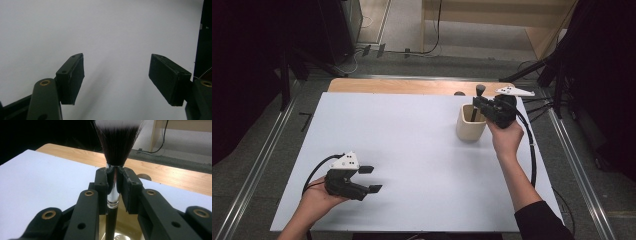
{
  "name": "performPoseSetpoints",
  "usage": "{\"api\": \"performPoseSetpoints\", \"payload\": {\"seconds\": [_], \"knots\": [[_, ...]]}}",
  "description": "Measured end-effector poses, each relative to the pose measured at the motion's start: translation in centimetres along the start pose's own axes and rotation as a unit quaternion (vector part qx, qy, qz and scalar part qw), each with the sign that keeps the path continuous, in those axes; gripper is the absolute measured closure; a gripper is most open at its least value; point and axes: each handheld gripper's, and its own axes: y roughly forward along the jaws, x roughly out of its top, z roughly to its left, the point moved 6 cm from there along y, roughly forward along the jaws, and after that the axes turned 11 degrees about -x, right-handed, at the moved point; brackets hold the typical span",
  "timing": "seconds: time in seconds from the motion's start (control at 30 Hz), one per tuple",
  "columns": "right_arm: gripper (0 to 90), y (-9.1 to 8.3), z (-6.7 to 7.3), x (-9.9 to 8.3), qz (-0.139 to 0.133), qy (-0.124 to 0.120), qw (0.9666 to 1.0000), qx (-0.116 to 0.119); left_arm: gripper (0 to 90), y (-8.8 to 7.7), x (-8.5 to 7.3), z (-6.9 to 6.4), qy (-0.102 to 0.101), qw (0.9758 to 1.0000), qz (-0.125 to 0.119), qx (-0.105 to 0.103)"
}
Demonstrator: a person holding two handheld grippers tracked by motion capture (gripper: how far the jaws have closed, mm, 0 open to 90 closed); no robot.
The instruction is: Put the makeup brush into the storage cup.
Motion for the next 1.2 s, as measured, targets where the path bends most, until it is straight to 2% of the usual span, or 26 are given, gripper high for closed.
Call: {"api": "performPoseSetpoints", "payload": {"seconds": [0.1,0.13,0.2,0.23,0.33,0.4,0.43,0.53,0.73,1.07,1.2], "knots": [[76.0,-0.1,-0.1,0.0,0.000,0.004,1.0000,0.002,29.1,0.0,0.0,-0.1,0.000,1.0000,-0.002,-0.001],[71.6,-0.1,-0.1,0.1,-0.001,0.004,1.0000,0.003,29.1,0.0,0.0,0.0,0.000,1.0000,-0.001,-0.001],[46.6,-0.2,0.0,0.3,-0.012,0.003,0.9999,0.010,29.1,0.0,0.0,0.0,0.000,1.0000,-0.001,-0.001],[36.0,-0.1,0.0,0.5,-0.027,-0.011,0.9996,0.005,29.1,0.0,0.0,0.0,0.000,1.0000,-0.001,0.000],[24.3,-0.3,0.0,0.7,-0.035,-0.023,0.9991,-0.008,29.1,0.0,0.0,-0.1,0.001,1.0000,0.000,-0.002],[23.2,-0.4,0.0,0.8,-0.033,-0.016,0.9993,-0.005,29.1,0.0,0.0,-0.1,0.001,1.0000,0.000,-0.001],[23.0,-0.6,0.0,0.7,-0.028,-0.009,0.9995,0.006,29.1,0.0,0.0,-0.1,0.001,1.0000,-0.001,-0.002],[23.2,-0.9,0.0,0.7,-0.018,0.001,0.9997,0.016,29.1,0.0,0.0,-0.1,0.000,1.0000,-0.001,-0.003],[23.4,-1.8,0.2,0.6,-0.011,-0.009,0.9996,0.023,29.0,-0.1,0.0,-0.2,0.001,1.0000,-0.002,-0.003],[23.7,-3.2,0.5,0.3,-0.006,-0.001,0.9988,0.050,29.0,-0.1,0.0,-0.2,0.001,1.0000,-0.002,-0.001],[23.6,-3.6,0.6,-0.1,0.003,-0.015,0.9986,0.050,29.0,-0.1,0.1,-0.2,0.001,1.0000,-0.005,-0.002]]}}
